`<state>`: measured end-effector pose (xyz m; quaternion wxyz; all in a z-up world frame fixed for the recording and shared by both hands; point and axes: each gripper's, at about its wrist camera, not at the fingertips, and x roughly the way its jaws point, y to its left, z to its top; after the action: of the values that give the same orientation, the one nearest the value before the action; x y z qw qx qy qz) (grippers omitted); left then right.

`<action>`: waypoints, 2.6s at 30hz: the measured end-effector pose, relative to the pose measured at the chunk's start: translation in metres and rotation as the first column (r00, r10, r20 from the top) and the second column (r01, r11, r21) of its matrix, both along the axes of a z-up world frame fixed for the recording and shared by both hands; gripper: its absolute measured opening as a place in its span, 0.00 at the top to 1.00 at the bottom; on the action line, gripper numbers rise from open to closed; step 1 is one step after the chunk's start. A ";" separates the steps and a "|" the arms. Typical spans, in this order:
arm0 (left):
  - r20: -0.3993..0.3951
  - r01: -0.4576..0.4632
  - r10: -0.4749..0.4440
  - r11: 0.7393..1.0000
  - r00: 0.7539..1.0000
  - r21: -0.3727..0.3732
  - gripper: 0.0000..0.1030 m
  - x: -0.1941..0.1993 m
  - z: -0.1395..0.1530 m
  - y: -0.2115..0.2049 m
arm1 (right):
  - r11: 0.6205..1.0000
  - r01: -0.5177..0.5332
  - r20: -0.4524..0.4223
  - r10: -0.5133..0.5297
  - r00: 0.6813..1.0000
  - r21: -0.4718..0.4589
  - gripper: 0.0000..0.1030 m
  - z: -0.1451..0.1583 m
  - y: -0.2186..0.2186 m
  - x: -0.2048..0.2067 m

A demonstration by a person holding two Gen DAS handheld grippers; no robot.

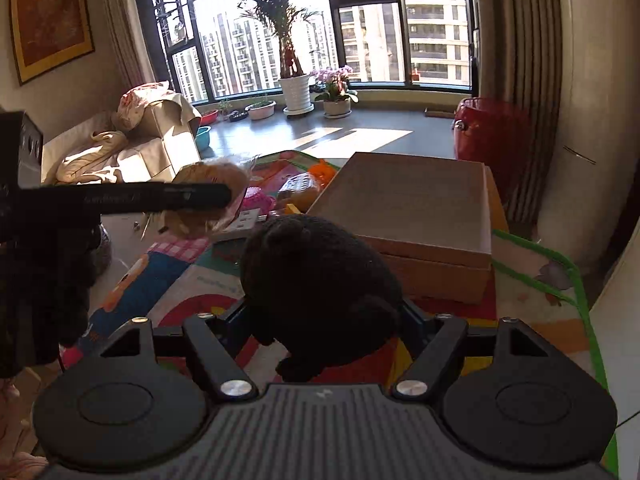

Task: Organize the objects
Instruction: 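Grasp the black plush toy with the right tool and carry it to the pink box, then release the plush into the pink box with the right tool while the left tool grasps the purple snowflake, then lift the snowflake with the left tool while the right tool grasps the bagged bread roll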

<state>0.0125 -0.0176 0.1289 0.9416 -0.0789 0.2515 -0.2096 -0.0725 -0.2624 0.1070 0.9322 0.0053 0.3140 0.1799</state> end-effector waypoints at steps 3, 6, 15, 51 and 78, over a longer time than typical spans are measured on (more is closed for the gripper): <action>-0.019 0.062 -0.063 0.996 0.998 -0.057 0.36 0.051 0.000 -0.036 | 0.999 0.041 0.055 -0.040 0.998 -0.020 0.28 0.002 -0.011 -0.004; -0.095 0.043 -0.037 0.997 0.995 0.058 0.40 0.094 -0.029 -0.072 | 0.997 0.072 0.079 -0.070 0.994 -0.031 0.28 0.002 -0.019 -0.004; -0.048 0.009 -0.006 0.998 0.999 0.061 0.40 0.067 -0.053 -0.024 | 0.991 0.121 0.096 -0.126 0.987 0.057 0.28 0.023 -0.042 0.049; -0.121 -0.101 0.137 0.957 0.983 0.270 0.40 0.031 -0.103 0.006 | 0.995 0.033 0.011 -0.032 0.999 -0.093 0.00 -0.100 0.060 0.078; -0.122 -0.238 0.256 0.960 0.959 0.146 0.44 0.009 -0.110 0.059 | 0.987 0.009 -0.029 -0.014 0.999 -0.158 0.00 -0.097 0.072 0.083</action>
<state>0.0213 0.0416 0.0194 0.9436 -0.0629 0.3180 -0.0672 0.0106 -0.1899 0.0098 0.9259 -0.0640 0.3413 0.1490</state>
